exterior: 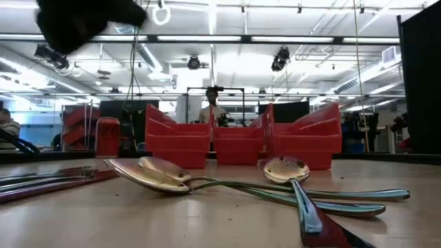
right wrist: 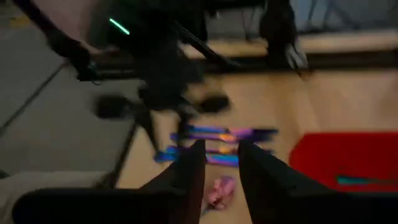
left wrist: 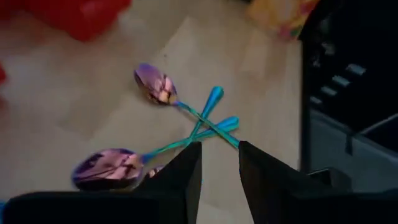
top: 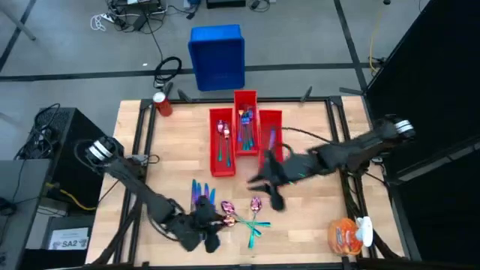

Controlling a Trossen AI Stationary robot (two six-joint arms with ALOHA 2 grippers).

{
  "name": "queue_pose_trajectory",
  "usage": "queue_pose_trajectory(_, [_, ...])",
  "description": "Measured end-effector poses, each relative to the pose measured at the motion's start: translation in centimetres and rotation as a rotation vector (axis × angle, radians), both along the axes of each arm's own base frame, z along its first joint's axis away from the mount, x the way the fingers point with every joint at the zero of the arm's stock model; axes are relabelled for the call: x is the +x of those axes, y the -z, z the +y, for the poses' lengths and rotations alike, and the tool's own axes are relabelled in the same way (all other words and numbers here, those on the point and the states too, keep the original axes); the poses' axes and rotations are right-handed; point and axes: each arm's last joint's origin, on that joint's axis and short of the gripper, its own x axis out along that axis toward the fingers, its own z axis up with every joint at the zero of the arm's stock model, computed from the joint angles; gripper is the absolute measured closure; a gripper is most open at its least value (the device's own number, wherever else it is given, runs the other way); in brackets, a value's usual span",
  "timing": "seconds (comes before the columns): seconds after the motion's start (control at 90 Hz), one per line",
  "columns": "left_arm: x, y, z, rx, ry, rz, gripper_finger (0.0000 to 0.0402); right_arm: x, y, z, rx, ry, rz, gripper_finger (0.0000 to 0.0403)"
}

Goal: Sort silverware
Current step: Put the iridescent spoon into the left orange bin

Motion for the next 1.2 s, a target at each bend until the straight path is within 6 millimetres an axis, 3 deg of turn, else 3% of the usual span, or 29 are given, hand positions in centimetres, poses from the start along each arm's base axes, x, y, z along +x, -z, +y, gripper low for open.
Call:
queue_pose_trajectory(0.211, [4.8,1.1,0.9,-0.027,0.040,0.073,0.0312,-3.8,-1.3,4.4,-0.122,0.046,-0.087,0.0354])
queue_pose_trajectory(0.456, [8.1,0.6,1.4,-0.018,0.115,0.090,0.0312,-4.5,1.8,7.2,-0.171,0.031,0.064,0.0367])
queue_pose_trajectory(0.678, [8.1,0.2,1.7,0.017,0.126,0.082,0.0312,-2.9,7.4,9.1,-0.169,0.118,0.281,0.0358])
queue_pose_trajectory(0.889, [7.9,-0.2,1.5,0.031,0.127,0.070,0.0312,-0.3,13.7,9.1,-0.153,0.223,0.503,0.0316])
queue_pose_trajectory(1.067, [7.2,0.0,0.8,0.046,0.152,0.097,0.0312,0.8,15.2,8.0,-0.153,0.268,0.518,0.0291])
queue_pose_trajectory(1.2, [6.5,0.2,0.1,0.062,0.170,0.123,0.0312,0.5,16.3,7.2,-0.047,0.282,0.436,0.0281])
